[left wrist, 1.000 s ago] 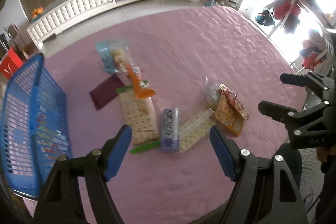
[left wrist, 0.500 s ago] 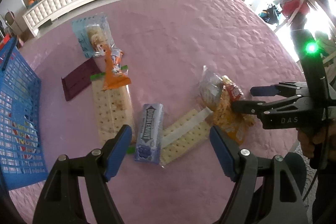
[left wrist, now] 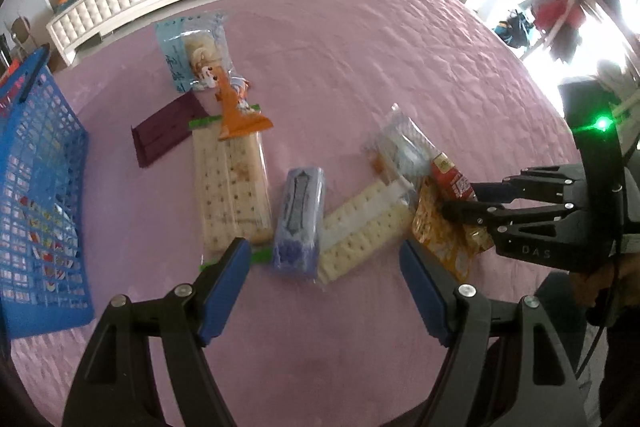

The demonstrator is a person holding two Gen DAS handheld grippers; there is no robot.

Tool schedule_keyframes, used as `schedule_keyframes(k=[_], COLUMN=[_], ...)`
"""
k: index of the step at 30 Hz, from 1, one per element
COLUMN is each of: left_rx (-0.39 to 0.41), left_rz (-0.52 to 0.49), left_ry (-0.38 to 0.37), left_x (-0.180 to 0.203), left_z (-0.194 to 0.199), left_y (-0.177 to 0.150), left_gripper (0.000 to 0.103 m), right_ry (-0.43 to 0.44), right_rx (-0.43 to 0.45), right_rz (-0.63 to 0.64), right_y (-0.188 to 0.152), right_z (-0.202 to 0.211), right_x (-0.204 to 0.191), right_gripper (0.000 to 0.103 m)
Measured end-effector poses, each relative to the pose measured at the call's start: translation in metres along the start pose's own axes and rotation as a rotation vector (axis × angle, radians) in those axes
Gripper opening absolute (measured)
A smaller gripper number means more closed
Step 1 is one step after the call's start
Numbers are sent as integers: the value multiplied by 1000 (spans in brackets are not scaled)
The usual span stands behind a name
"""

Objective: Organize snacks
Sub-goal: 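Grasp the red pouch with the right tool and lift it, then grasp the orange-yellow bag with left tool while right tool holds red pouch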

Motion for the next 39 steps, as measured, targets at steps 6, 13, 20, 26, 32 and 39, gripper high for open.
schedule_keyframes(k=[6, 13, 20, 26, 32, 39], left_rx=[8, -17, -30, -55, -78, -110], left_rz=[-9, 73, 119, 162, 233, 313], left_ry=[-27, -79, -35, 7, 50, 113], left_x=[11, 33, 66, 87, 90, 88], left_z=[13, 12, -4, -30, -57, -84], left_y=[-16, -22, -19, -16, -12, -3], left_gripper=[75, 75, 75, 75, 75, 78], right_ry=[-35, -106, -92, -97, -86, -82], right_rx=[72, 138, 146, 141, 143, 140], right_rz=[-9, -5, -47, -43, -29, -19], right_y=[-8, -13, -26, -31, -28, -21], right_z=[36, 62, 66, 63, 59, 51], right_x=[5, 9, 25, 30, 38, 54], right_gripper=[32, 32, 33, 33, 33, 33])
Point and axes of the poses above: each gripper's, at about its wrist camera, not at the fingertips, and z roughly against the way its jaws point, x to its right, y to its top, the point moved 5 cm from there along -z, roughly the way its jaws point, and after that the axes turned 5 degrees about x, right-handed, at the moved point
